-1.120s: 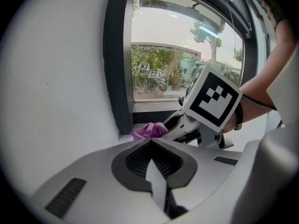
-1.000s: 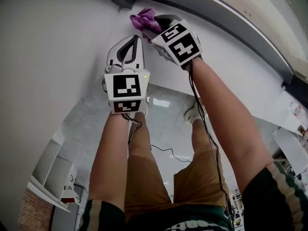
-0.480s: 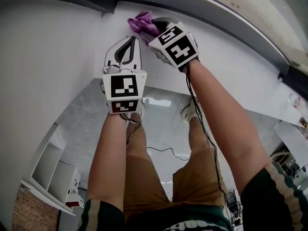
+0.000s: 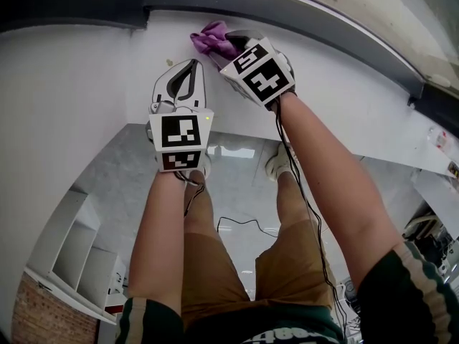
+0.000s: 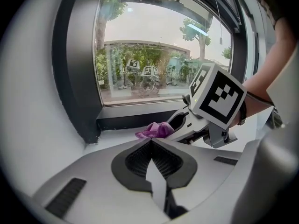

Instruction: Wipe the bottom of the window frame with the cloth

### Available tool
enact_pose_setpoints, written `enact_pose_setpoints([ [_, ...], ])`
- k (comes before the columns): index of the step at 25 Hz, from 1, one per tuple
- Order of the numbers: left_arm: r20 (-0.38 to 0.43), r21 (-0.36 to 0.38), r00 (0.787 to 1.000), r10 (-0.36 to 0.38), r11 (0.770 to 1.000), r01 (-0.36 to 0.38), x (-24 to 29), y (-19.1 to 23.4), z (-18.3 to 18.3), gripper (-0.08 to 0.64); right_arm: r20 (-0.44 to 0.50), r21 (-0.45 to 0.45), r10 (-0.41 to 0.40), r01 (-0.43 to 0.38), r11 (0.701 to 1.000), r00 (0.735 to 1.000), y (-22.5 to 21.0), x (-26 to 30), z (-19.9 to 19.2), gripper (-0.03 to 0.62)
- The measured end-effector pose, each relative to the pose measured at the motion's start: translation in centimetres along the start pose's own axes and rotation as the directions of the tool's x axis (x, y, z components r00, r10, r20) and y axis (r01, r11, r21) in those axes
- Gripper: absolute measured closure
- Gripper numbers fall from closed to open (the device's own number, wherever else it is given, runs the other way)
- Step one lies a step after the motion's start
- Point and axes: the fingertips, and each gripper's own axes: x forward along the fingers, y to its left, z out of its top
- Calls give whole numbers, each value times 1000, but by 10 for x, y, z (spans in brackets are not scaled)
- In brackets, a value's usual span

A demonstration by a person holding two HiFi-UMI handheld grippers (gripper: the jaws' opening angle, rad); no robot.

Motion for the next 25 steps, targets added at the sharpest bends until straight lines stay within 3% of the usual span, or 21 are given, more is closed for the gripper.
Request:
enact_pose_setpoints([
  [25, -6, 84, 995, -99, 991, 99, 25, -105, 28, 551, -38, 41, -100, 101, 994, 994, -58, -81, -88, 434],
])
